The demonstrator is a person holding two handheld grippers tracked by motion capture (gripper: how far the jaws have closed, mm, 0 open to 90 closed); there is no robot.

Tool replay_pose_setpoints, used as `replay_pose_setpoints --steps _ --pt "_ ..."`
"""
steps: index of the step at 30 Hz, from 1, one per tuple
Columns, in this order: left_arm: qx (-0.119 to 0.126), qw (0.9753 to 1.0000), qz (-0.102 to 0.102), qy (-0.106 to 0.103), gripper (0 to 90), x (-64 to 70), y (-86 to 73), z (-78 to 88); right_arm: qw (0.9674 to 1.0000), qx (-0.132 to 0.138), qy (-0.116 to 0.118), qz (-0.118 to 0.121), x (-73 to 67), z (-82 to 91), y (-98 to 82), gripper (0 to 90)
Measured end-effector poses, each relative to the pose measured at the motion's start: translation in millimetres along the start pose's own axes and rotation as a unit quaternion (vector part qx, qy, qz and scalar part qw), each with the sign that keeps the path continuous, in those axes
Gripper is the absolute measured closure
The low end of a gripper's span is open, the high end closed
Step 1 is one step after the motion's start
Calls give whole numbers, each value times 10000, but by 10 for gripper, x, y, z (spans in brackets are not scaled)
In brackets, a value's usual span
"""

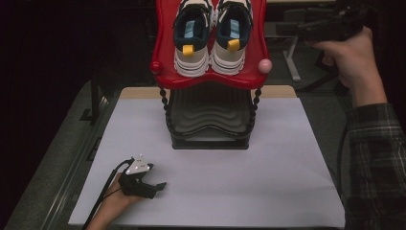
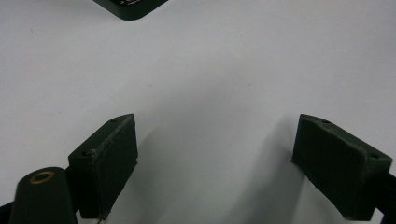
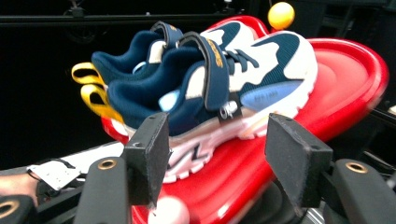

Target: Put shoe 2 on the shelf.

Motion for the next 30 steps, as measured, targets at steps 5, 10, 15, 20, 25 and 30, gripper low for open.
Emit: replay_pose_setpoints --steps 5,10,15,20,25,30 --pt "12 10000 21 -7 133 2 -1 -1 9999 -48 -94 -101 -16 133 -216 369" --pt "6 10000 21 -2 134 3 -1 1 9996 -130 -197 -183 -52 243 -499 366" --pt "14 10000 32 -6 134 5 0 1 9990 -220 -242 -316 -73 330 -801 361" --pt "30 10000 41 -2 134 6 0 -1 9983 -239 -295 -433 -106 409 -1069 349" --pt "30 10000 40 -1 134 6 0 -1 9972 -380 -376 -524 -160 441 -1315 313" --pt "28 10000 44 4 135 7 -1 0 9956 -490 -488 -627 -233 443 -1571 277"
Point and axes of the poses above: each handheld gripper's, and its own axes: z roughly backward along the jaws, y roughly out of its top, x roughly to its right, the point moved 1 cm from there along -z, roughly forward along the jaws, and after that the axes turned 3 degrees about -z, right-handed, at the moved point
